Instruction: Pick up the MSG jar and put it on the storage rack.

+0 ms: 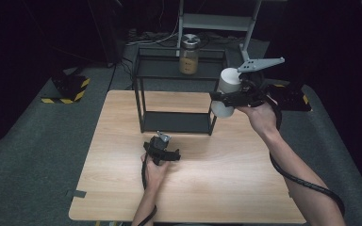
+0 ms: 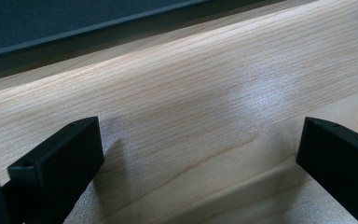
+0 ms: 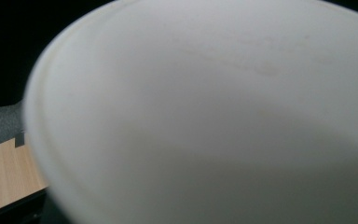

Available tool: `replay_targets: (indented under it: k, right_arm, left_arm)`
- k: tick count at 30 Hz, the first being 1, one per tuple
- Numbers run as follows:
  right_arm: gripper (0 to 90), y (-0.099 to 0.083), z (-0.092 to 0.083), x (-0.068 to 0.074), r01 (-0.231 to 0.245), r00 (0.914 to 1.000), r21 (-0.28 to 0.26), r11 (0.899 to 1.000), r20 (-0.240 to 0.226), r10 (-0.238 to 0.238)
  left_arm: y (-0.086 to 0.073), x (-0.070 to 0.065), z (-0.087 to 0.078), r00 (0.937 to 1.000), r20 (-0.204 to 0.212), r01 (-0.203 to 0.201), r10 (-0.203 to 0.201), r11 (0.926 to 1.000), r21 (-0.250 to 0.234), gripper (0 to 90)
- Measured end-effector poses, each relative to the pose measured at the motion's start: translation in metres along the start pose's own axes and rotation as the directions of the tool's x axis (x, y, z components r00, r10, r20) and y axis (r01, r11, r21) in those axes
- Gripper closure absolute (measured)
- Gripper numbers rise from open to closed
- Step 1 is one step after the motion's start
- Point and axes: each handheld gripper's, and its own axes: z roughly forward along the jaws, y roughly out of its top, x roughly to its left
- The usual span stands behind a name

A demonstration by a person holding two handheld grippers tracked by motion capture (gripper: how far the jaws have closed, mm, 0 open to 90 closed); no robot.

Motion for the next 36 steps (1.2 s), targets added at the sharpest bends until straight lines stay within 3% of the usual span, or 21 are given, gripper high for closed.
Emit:
replay_targets:
  k: [7, 16, 36]
  right_arm:
    - [33.7, 0.018, 0.002, 0.003, 0.002, 0.9998, 0.006, 1.000, 0.020, -0.002]
    - [33.7, 0.037, 0.008, -0.005, -0.044, 0.9974, 0.001, 0.999, 0.057, 0.044]
    - [33.8, 0.062, 0.033, -0.016, -0.126, 0.9780, -0.002, 0.992, 0.167, 0.125]
  left_arm:
    - [0.000, 0.001, 0.000, 1.0000, 0.003, 0.002, -0.002, 1.0000, -0.001, 0.4]
    - [-0.001, 0.002, 0.000, 0.9999, 0.011, 0.006, -0.005, 1.0000, -0.006, 0.4]
    - [-0.002, 0.007, -0.001, 0.9994, 0.032, 0.011, -0.011, 0.9999, -0.010, 0.4]
